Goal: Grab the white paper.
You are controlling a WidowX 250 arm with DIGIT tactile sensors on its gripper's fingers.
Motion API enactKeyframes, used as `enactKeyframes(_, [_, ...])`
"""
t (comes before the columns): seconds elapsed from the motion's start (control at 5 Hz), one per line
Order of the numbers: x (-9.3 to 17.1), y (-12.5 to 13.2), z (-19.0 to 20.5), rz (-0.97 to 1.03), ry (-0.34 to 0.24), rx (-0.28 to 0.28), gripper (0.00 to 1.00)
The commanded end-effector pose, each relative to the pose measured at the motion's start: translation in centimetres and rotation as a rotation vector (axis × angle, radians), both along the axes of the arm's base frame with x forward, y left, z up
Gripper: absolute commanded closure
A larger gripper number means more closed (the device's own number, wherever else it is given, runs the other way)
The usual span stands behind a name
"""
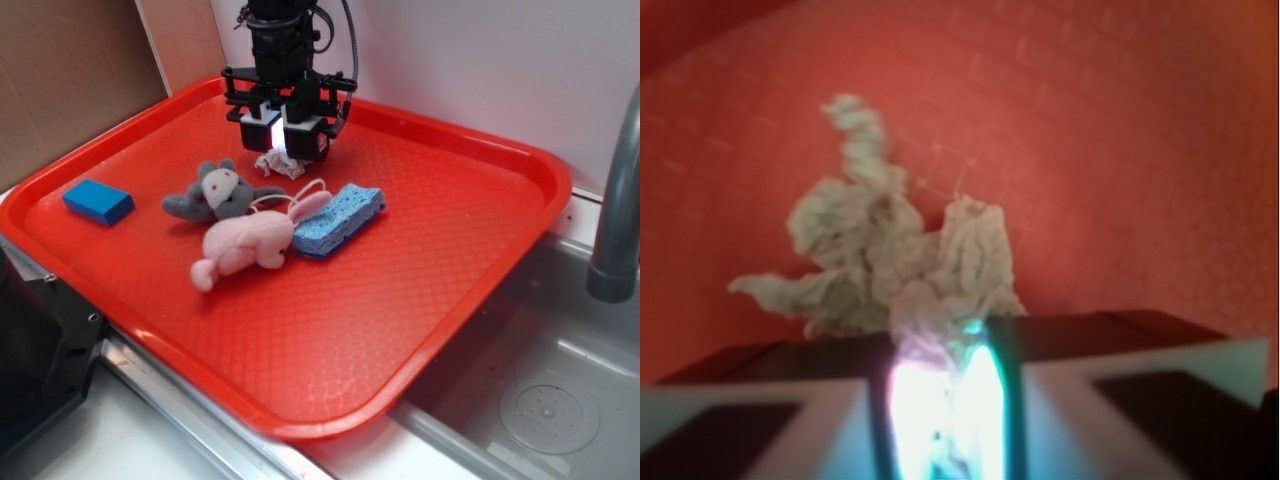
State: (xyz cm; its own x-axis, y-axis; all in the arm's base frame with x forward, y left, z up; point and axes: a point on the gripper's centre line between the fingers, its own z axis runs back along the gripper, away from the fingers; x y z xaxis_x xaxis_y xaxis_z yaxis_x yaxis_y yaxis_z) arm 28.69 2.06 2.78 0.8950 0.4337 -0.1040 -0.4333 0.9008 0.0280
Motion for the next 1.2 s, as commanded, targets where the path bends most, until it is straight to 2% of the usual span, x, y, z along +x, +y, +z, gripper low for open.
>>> enactKeyframes(0.0, [0.1, 0.1, 4.3, -0.01, -0.137, 0.116, 1.0])
enactKeyframes(0.4, [-3.3, -0.4, 12.3, -0.037, -0.258, 0.109, 1.0])
enactKeyframes(0.6, [-6.4, -0.7, 15.7, -0.045, -0.311, 0.067, 1.0])
enactKeyframes(0.8, [-9.6, -0.9, 17.5, -0.06, -0.335, 0.049, 1.0])
enactKeyframes(1.0, [-10.7, -1.6, 16.8, -0.029, -0.338, 0.095, 1.0])
